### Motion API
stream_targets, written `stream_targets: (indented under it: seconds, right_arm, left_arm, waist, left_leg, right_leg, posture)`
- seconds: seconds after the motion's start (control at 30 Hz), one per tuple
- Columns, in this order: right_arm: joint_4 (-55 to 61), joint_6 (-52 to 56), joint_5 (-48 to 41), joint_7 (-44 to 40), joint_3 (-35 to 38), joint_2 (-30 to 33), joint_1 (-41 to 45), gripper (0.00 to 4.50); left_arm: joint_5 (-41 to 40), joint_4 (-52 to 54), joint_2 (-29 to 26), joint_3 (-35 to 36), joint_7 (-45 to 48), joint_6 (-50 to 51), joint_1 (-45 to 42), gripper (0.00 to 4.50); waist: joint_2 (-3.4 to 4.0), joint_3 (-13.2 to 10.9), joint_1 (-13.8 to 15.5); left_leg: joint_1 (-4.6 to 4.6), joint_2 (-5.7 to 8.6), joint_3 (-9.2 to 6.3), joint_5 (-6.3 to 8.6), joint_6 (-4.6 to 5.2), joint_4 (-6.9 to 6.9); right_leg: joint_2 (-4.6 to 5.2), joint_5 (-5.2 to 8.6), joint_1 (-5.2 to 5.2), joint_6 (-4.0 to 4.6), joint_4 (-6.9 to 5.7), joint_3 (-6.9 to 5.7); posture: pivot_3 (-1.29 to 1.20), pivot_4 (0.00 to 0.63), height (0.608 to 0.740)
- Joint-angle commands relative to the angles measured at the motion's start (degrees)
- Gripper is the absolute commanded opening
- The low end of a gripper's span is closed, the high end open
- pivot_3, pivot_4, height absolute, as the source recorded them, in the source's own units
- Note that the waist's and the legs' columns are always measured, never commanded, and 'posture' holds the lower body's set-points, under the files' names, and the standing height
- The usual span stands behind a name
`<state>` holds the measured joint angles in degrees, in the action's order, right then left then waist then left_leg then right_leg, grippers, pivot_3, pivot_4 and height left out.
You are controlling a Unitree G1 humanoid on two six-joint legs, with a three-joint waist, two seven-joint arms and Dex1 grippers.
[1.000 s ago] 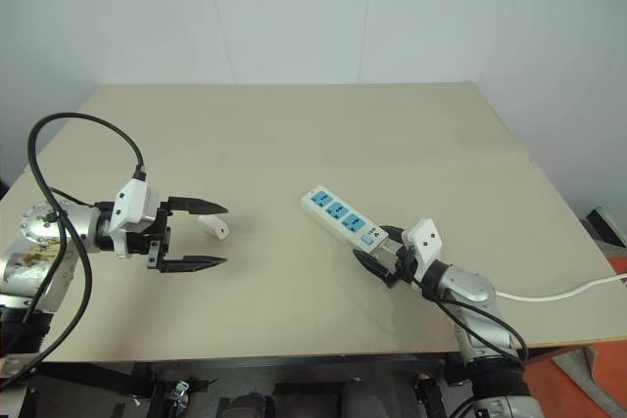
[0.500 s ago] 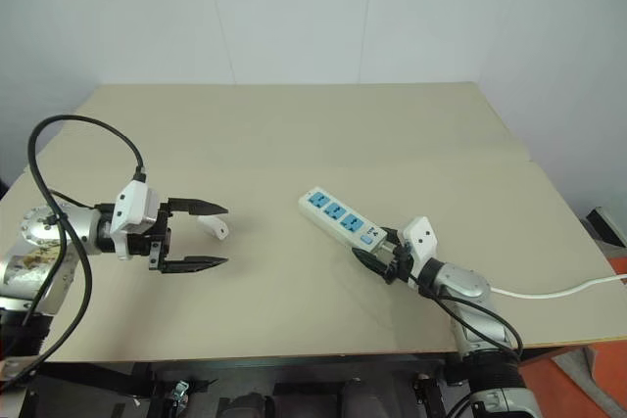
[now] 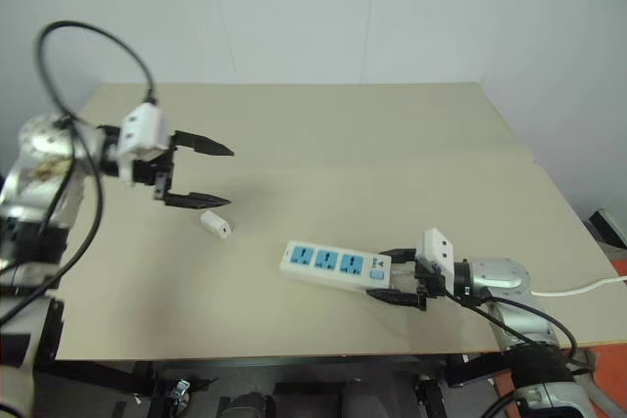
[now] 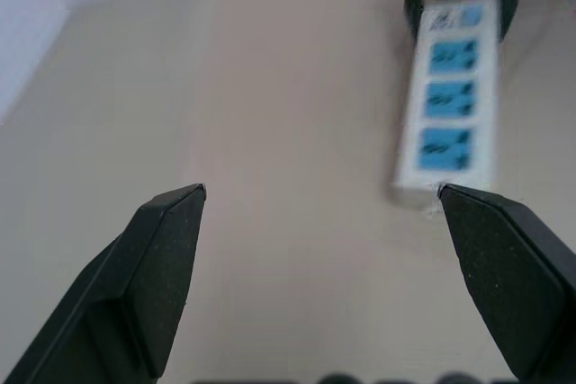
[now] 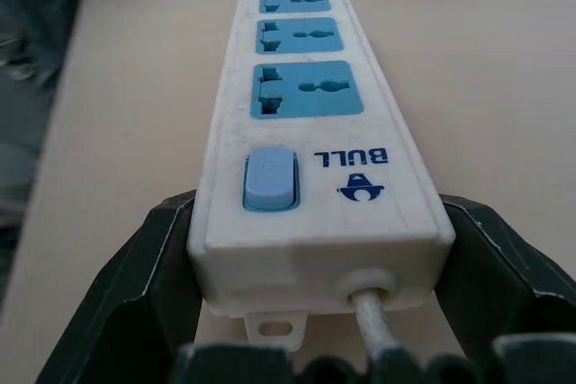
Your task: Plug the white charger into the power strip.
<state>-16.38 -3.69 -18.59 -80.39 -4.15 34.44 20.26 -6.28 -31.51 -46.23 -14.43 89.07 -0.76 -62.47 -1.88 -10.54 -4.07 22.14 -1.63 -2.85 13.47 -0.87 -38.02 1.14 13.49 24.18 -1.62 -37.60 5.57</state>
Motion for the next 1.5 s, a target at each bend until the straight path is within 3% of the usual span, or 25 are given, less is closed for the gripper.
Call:
stream_targets:
  seconds: [0.03, 0.13, 0.27, 0.43, 0.57, 1.5]
  right_arm:
    - [-1.37, -2.4, 0.68, -2.96, -2.24, -1.49, 3.81, 3.43]
    - [-3.68, -3.7, 2.83, -3.04, -4.42, -3.07, 6.1, 3.43]
    - [-6.2, -3.77, 4.58, -1.88, -5.97, -5.21, 8.04, 3.43]
    - [-5.2, -3.08, 4.86, -0.17, -6.51, -6.73, 7.64, 3.43]
    - [-2.33, -2.98, 4.98, 1.86, -6.71, -7.6, 5.68, 3.43]
    - [8.74, 3.33, 4.63, 6.09, -7.3, -5.51, -0.55, 3.43]
  left_arm:
    - [5.97, -9.35, -0.21, -10.07, 3.43, -6.53, -8.91, 4.5]
    - [12.82, -18.76, 1.33, -21.62, 3.43, -7.66, -18.02, 4.5]
    - [15.38, -27.8, 1.95, -33.05, 3.43, -24.19, -24.18, 4.5]
    - [17.32, -34.5, 4.54, -37.91, 3.43, -31.25, -26.75, 4.5]
    - [17.64, -35.97, 6.52, -36.64, 3.43, -36.85, -24.93, 4.5]
    - [29.94, -38.8, 13.25, -27.72, 0.83, -44.28, -17.68, 4.5]
  waist:
    - [0.0, -0.03, -0.18]
    - [0.0, -0.07, -0.15]
    - [0.0, -0.08, -0.11]
    - [-0.01, -0.09, 0.07]
    - [-0.02, -0.1, 0.13]
    - [-0.02, -0.09, 0.11]
  left_leg:
    - [0.03, -0.01, 0.0, 0.0, 0.0, 0.0]
    - [0.09, 0.0, -0.04, 0.0, 0.0, -0.01]
    - [0.11, 0.01, -0.02, 0.0, 0.01, -0.01]
    - [0.13, 0.01, -0.05, 0.0, 0.01, -0.04]
    - [0.18, 0.01, -0.07, 0.0, 0.01, -0.07]
    - [0.18, 0.03, -0.1, 0.0, 0.01, -0.12]
  right_leg:
    - [0.0, -0.04, 0.04, 0.07, -0.04, 0.0]
    - [-0.02, -0.04, 0.11, 0.07, -0.06, -0.01]
    - [0.0, 0.01, 0.11, -0.01, -0.03, 0.02]
    - [0.0, 0.0, 0.12, 0.01, -0.07, 0.01]
    - [0.0, 0.06, 0.13, -0.09, -0.07, -0.01]
    - [0.01, -0.01, 0.13, 0.02, -0.14, 0.0]
  posture:
    - [0.0, 0.15, 0.74]
    - [0.0, 0.15, 0.74]
    - [0.0, 0.15, 0.74]
    - [0.0, 0.15, 0.74]
    - [0.0, 0.15, 0.74]
    - [0.0, 0.15, 0.74]
